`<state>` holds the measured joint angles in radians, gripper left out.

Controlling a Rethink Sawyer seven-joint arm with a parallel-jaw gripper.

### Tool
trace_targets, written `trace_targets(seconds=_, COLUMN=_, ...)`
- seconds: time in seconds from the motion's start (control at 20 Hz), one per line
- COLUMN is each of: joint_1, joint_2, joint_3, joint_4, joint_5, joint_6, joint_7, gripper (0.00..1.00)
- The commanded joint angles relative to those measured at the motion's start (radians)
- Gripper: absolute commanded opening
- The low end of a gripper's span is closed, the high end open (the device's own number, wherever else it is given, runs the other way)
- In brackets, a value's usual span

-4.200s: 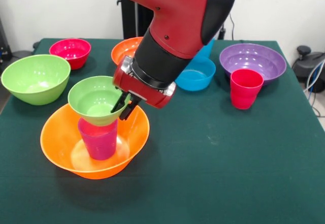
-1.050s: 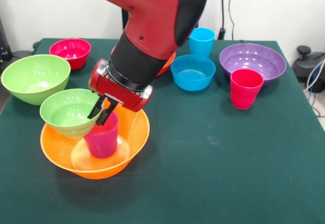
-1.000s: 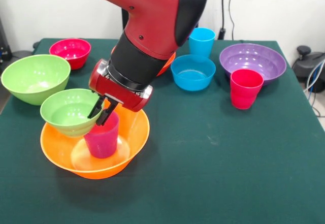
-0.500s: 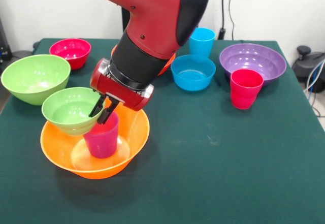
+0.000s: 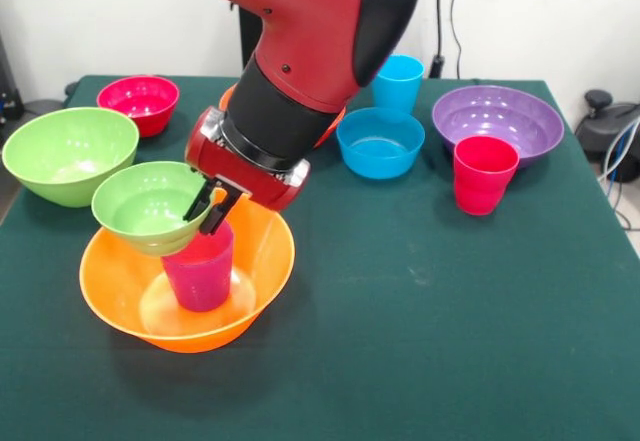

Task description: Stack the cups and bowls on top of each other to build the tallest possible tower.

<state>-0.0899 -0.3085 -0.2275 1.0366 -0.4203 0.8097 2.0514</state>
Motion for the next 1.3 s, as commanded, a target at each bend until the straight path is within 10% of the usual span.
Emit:
trace_targets(seconds=0.05, joint_1=0.029, joint_2=0.019, joint_3=0.116, joint_4=0.023, joint_5=0.033, joint_6=0.072, joint_7=-0.038, gripper=0.0)
trace_targets(seconds=1.3, joint_1=0.046, joint_2=0.032, joint_3=0.117, joint_4=0.047, joint_5=0.056, joint_6=0.05, joint_7=-0.007, gripper=0.0)
